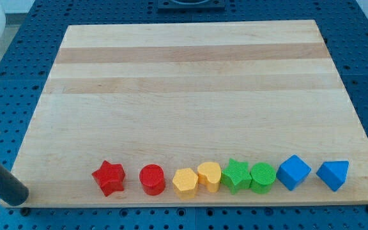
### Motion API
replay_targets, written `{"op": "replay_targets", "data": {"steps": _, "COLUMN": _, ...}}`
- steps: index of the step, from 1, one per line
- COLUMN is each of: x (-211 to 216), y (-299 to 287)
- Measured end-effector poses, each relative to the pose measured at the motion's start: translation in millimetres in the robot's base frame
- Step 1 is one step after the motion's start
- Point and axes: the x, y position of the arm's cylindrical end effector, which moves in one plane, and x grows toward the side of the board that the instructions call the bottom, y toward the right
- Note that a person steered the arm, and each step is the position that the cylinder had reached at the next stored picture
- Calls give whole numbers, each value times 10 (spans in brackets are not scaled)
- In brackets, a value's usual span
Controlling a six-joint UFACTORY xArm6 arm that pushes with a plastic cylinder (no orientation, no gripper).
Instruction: Move the yellow hexagon to the right of the red circle
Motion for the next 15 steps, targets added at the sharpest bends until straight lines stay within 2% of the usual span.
{"op": "replay_targets", "data": {"steps": 1, "x": 5, "y": 388}}
{"op": "replay_targets", "data": {"steps": 2, "x": -31, "y": 471}}
{"op": "replay_targets", "data": {"steps": 3, "x": -1, "y": 950}}
{"op": "replay_targets", "data": {"steps": 4, "x": 6, "y": 1185}}
{"op": "replay_targets", "data": {"steps": 5, "x": 3, "y": 1806}}
{"op": "replay_targets", "data": {"steps": 7, "x": 2, "y": 2583}}
{"op": "replay_targets", "data": {"steps": 10, "x": -197, "y": 2801}}
{"op": "replay_targets", "data": {"steps": 11, "x": -197, "y": 2801}}
{"op": "replay_targets", "data": {"steps": 12, "x": -4, "y": 2554}}
{"op": "replay_targets", "data": {"steps": 13, "x": 8, "y": 2759}}
{"op": "replay_targets", "data": {"steps": 14, "x": 7, "y": 3490}}
{"op": "replay_targets", "data": {"steps": 15, "x": 11, "y": 3637}}
